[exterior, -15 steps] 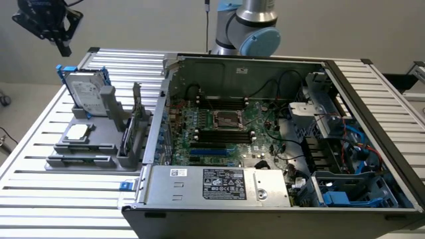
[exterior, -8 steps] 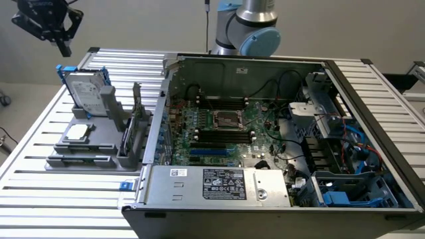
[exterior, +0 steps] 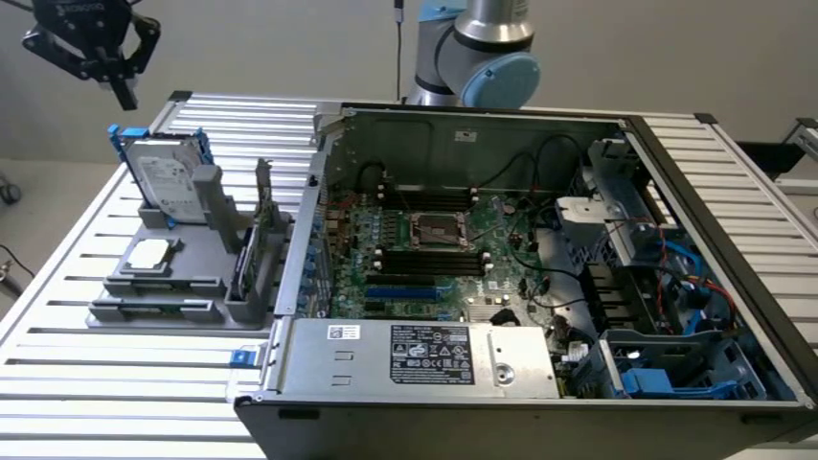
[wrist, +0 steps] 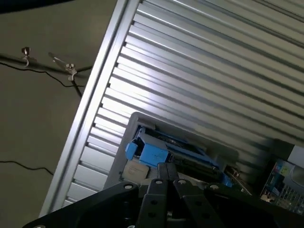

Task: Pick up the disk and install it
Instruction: 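Pick up the disk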

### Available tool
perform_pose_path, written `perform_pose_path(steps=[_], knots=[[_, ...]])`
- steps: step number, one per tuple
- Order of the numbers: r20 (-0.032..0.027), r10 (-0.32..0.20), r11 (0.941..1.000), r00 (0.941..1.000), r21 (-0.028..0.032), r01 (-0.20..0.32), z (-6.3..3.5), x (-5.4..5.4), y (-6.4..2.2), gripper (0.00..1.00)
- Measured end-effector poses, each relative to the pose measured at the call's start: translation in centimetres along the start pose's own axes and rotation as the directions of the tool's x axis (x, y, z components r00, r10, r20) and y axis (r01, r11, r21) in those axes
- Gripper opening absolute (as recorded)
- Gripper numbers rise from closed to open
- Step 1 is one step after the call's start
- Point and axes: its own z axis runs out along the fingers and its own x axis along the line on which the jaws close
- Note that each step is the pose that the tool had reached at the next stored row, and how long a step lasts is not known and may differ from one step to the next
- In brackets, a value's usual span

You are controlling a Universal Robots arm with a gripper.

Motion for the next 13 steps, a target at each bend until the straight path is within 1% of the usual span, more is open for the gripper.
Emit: perform_pose_path(steps=[3, 6, 9, 11, 13], knots=[[0.0011, -0.054, 0.9985, 0.9985, -0.0004, 0.054, 0.03, 0.0, 0.0, 0.11], [0.002, -0.108, 0.9942, 0.9942, -0.0006, 0.108, 0.05, 0.0, 0.0, 0.11], [0.003, -0.162, 0.9868, 0.9868, -0.0009, 0.162, 0.09, 0.0, 0.0, 0.11], [0.0037, -0.197, 0.9804, 0.9804, -0.001, 0.197, 0.1, 0.0, 0.0, 0.11], [0.0044, -0.232, 0.9726, 0.9726, -0.0011, 0.232, 0.11, 0.0, 0.0, 0.11]])
